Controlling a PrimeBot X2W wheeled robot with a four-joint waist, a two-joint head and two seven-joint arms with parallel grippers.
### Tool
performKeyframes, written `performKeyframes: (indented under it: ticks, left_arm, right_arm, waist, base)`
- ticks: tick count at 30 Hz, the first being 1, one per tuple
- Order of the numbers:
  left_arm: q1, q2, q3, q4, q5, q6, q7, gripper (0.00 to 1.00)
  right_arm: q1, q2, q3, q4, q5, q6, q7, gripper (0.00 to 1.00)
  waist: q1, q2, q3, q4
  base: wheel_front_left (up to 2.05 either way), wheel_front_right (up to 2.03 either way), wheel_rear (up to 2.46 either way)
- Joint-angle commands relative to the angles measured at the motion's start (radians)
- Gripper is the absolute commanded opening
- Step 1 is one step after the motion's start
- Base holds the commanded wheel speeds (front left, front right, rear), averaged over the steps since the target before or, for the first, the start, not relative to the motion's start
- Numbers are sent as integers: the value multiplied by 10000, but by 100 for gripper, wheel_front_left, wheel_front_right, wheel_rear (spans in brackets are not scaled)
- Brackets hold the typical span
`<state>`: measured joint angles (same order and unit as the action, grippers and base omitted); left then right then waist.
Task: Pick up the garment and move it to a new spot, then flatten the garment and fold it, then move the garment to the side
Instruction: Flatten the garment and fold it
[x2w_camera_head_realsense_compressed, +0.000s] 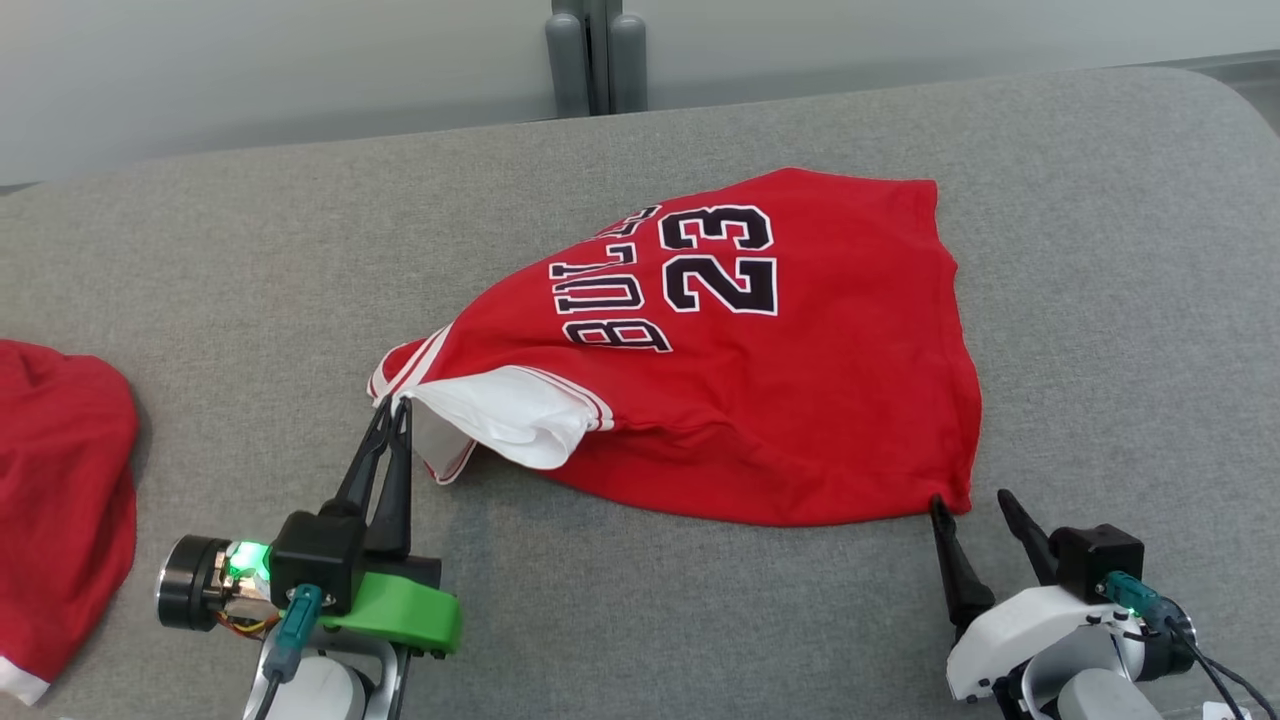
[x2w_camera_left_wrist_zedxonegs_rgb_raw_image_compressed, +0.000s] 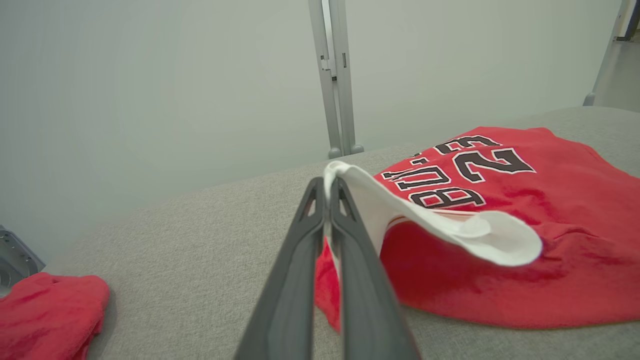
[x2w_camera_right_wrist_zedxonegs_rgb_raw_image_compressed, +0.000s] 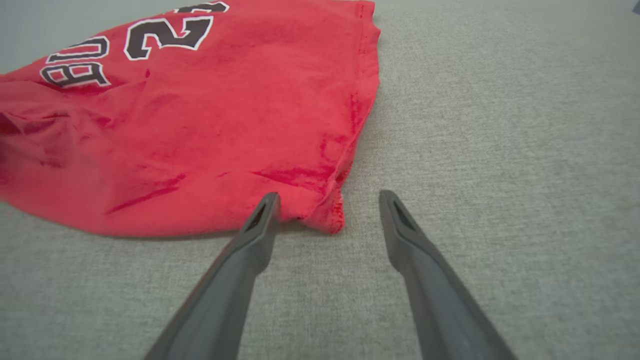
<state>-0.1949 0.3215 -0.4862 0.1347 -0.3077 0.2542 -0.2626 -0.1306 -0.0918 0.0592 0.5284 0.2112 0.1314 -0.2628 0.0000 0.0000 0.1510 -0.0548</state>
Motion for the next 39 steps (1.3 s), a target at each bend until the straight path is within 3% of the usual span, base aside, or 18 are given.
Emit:
performKeyframes:
  ticks: [1,5,6,8,9,11,12,16,17,18,28,31,39]
  left_arm:
    - [176,-23,62,-37,-54,27,-29,0]
    - [248,-68,150,-103,-115,0,-29,0]
    - [261,-77,171,-120,-127,-11,-29,0]
    - [280,-70,211,-139,-146,-47,-29,0]
    - [280,-73,231,-145,-149,-46,-30,0]
    - [280,-92,254,-136,-143,-66,-30,0]
    - [277,-98,265,-145,-136,-61,-30,0]
    - [260,-115,310,-188,-100,-97,-30,0]
    - [264,-115,338,-202,-98,-102,-30,0]
    - [274,-114,363,-214,-96,-107,-30,0]
    - [315,-163,812,-552,-21,-117,-30,0]
    - [336,-38,1232,-741,-40,-124,-30,0]
    - [572,244,2233,-1103,-119,-392,-30,0]
  right_arm:
    - [62,4,38,90,-61,-14,-30,100]
    - [174,126,-298,216,-392,-14,-30,100]
    - [160,161,-359,214,-455,-14,-30,89]
    - [88,249,-409,274,-550,-14,-30,57]
    - [19,279,-406,345,-587,-14,-30,54]
    - [-113,327,-372,468,-576,-14,-30,62]
    - [-169,337,-336,544,-562,-14,-30,60]
    - [-379,364,-320,788,-499,-14,-30,32]
    - [-450,373,-338,839,-497,-14,-30,20]
    - [-507,379,-369,904,-493,-14,-30,0]
    - [-480,394,-1261,731,-744,-14,-30,0]
    - [-176,343,-1353,168,-739,-16,-30,0]
    - [724,-562,-972,-2197,374,-20,-30,0]
  waist:
    - [0,0,-52,41]
    - [0,0,-56,58]
    - [0,0,-48,56]
    - [0,0,-34,43]
    - [0,0,-24,37]
    - [0,0,-11,35]
    - [0,0,-3,37]
    - [0,0,57,45]
    - [0,0,81,40]
    - [0,0,100,36]
    - [0,0,143,98]
    - [0,0,135,76]
    - [0,0,236,-162]
  base:
    - [0,0,0]
    - [0,0,0]
    - [0,0,0]
    - [0,0,0]
    - [0,0,0]
    - [0,0,0]
    - [0,0,0]
    - [0,0,0]
    - [0,0,0]
    - [0,0,0]
    - [0,0,0]
    - [0,0,0]
    - [0,0,0]
